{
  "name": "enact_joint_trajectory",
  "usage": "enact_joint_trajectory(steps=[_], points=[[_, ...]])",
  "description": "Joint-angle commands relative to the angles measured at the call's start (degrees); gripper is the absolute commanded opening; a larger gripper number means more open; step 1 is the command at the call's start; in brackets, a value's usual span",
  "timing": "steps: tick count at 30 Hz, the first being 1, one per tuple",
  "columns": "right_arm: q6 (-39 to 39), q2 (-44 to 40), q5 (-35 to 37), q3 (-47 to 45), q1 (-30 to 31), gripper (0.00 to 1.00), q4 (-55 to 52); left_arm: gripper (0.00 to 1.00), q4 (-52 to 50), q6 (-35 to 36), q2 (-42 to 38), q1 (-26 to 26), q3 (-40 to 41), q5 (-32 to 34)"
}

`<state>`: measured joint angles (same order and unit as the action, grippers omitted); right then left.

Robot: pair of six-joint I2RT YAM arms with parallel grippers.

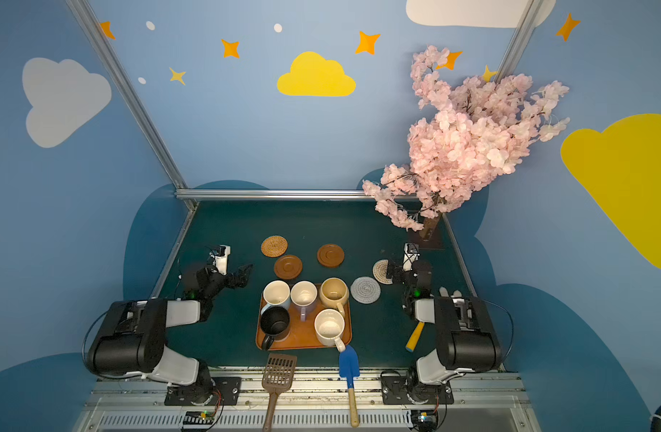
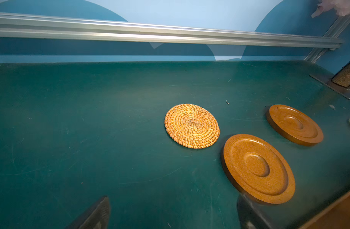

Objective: Place cups on coasters
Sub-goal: Move the coaster to the center of the table.

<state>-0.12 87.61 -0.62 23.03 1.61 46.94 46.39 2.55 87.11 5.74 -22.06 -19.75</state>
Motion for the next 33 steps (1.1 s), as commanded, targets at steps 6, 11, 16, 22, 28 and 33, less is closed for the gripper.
enact_joint_trajectory(steps=[6, 11, 16, 22, 28, 33], points=[[-0.34, -0.06, 0.33, -0.17, 0.36, 0.94, 0.79, 1.0, -0.04, -0.43, 0.52, 0.04, -0.6, -0.22], [-0.24, -0.07, -0.17, -0.17, 0.08, 0.95, 0.79, 0.99, -0.45, -1.84, 0.69, 0.22, -0.96, 2.83], [-0.19, -0.07, -0.27, -0.15, 0.05, 0.95, 0.7, 0.99, -0.56, -1.74, 0.65, 0.2, -0.98, 2.82], [-0.14, -0.07, -0.42, -0.17, -0.03, 0.95, 0.79, 0.99, -0.53, -1.71, 0.65, 0.06, -1.01, 2.87], [-0.02, -0.05, -0.96, -0.17, -0.37, 0.95, 0.79, 0.99, -0.51, -1.73, 0.61, 0.06, -1.02, 2.94], [0.12, -0.48, -0.81, -0.39, -0.36, 0.96, 1.27, 0.99, -0.14, -2.89, -0.45, -0.28, -0.86, 5.41]])
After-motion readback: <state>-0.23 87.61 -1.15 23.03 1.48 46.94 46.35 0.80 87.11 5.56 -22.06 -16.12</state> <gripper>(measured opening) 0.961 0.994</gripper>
